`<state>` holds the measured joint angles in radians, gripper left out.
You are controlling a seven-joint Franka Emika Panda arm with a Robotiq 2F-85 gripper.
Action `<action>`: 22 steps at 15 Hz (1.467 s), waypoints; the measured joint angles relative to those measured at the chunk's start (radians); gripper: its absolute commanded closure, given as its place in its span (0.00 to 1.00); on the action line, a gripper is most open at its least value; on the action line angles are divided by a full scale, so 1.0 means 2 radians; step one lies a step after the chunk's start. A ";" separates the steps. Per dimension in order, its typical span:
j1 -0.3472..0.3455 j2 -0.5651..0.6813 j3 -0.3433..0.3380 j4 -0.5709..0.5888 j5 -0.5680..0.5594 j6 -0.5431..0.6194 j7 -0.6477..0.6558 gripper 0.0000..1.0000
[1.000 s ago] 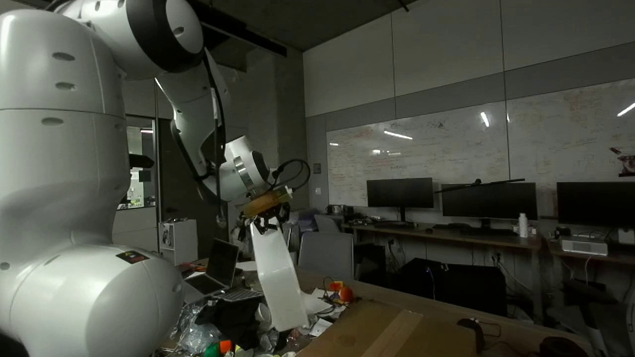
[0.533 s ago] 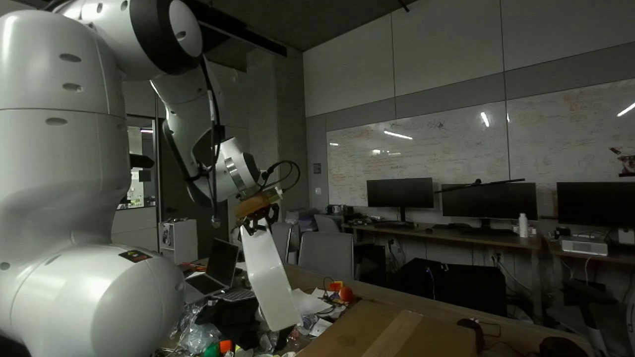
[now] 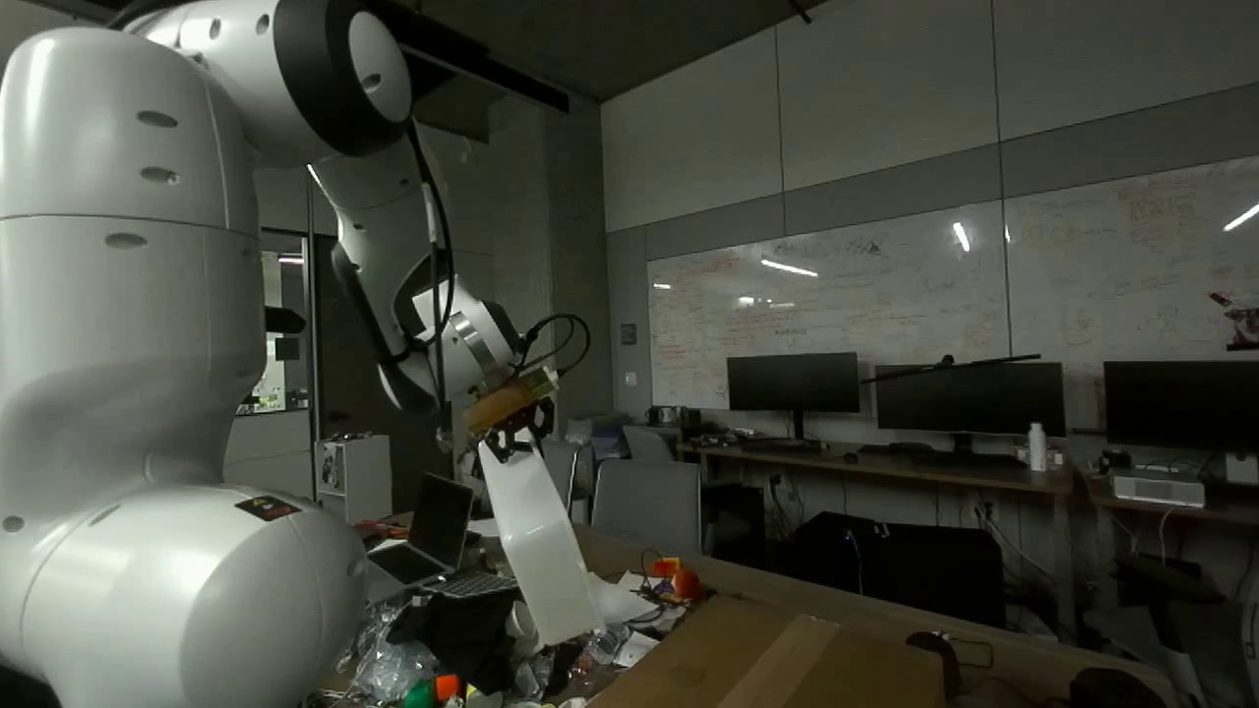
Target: Pick up the fabrics from the plastic dish and put them on the table. Pick up the plastic dish from the box and put it on the table.
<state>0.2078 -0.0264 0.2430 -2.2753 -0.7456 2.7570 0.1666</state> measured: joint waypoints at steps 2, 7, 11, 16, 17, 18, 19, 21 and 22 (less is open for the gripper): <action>0.000 0.010 0.000 0.013 -0.021 0.000 0.028 0.71; 0.000 0.032 -0.004 0.037 -0.043 -0.003 0.046 0.41; -0.003 0.042 -0.009 0.047 -0.048 -0.010 0.046 0.10; -0.007 0.043 -0.013 0.053 -0.040 -0.022 0.046 0.00; -0.008 0.043 -0.014 0.053 -0.028 -0.028 0.044 0.00; -0.009 0.043 -0.015 0.054 -0.005 -0.043 0.038 0.00; -0.009 0.041 -0.016 0.054 0.025 -0.067 0.024 0.00; -0.010 0.033 -0.020 0.056 0.103 -0.128 -0.014 0.00; -0.012 0.026 -0.023 0.057 0.145 -0.157 -0.036 0.00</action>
<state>0.1842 0.0251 0.1977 -2.1610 -0.4548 2.4438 0.0951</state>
